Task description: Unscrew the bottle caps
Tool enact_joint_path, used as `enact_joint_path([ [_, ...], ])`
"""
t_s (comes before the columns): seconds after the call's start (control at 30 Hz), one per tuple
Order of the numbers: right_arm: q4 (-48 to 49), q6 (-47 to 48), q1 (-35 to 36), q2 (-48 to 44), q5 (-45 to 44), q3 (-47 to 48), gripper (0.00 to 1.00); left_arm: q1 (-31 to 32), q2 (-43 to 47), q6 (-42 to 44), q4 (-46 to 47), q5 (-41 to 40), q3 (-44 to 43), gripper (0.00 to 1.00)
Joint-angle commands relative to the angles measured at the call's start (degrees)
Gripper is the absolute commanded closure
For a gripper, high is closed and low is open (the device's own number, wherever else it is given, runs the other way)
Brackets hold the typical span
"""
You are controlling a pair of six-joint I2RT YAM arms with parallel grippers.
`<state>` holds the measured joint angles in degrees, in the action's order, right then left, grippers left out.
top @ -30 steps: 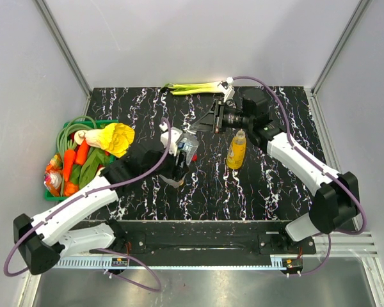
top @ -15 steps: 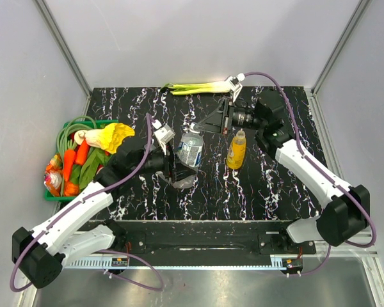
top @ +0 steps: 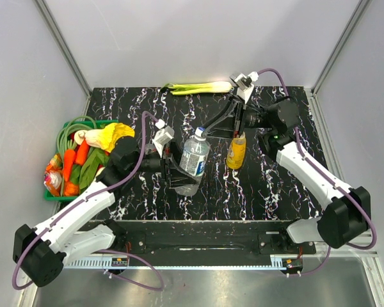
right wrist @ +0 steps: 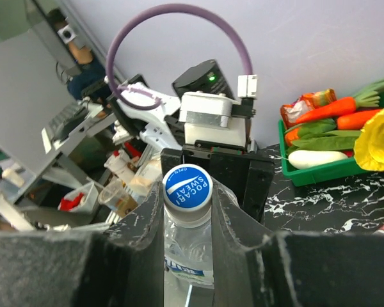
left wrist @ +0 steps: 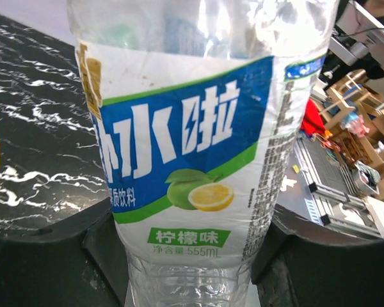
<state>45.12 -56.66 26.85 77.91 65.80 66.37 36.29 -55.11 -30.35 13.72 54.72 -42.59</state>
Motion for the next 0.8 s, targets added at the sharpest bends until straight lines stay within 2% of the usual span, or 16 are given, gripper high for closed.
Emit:
enact_joint_path([
  [0.0,19.6,-10.1,-0.3,1.2,2.0,1.8,1.00,0.5,-1.6,-1.8,3.2,10.7,-0.5,0.98],
  [0.33,28.8,-14.3,-0.8,2.2,2.7,3.3,1.00,0.6,-3.3,-2.9,3.2,15.9,-0.4,0.98],
  [0.47,27.7,-11.6,-1.9,0.6,3.8,3.2,1.00,0.6,-3.1,-3.2,3.6,17.3,-0.3,0.98],
  [0.63,28.4,-10.2,-2.0,-1.1,4.0,2.6,1.00,0.6,-2.5,-9.4,11.5,19.9,0.8,0.99],
  [0.77,25.9,-7.9,-2.3,-2.1,2.4,2.5,1.00,0.6,-2.6,-10.1,11.5,22.4,0.2,1.00],
])
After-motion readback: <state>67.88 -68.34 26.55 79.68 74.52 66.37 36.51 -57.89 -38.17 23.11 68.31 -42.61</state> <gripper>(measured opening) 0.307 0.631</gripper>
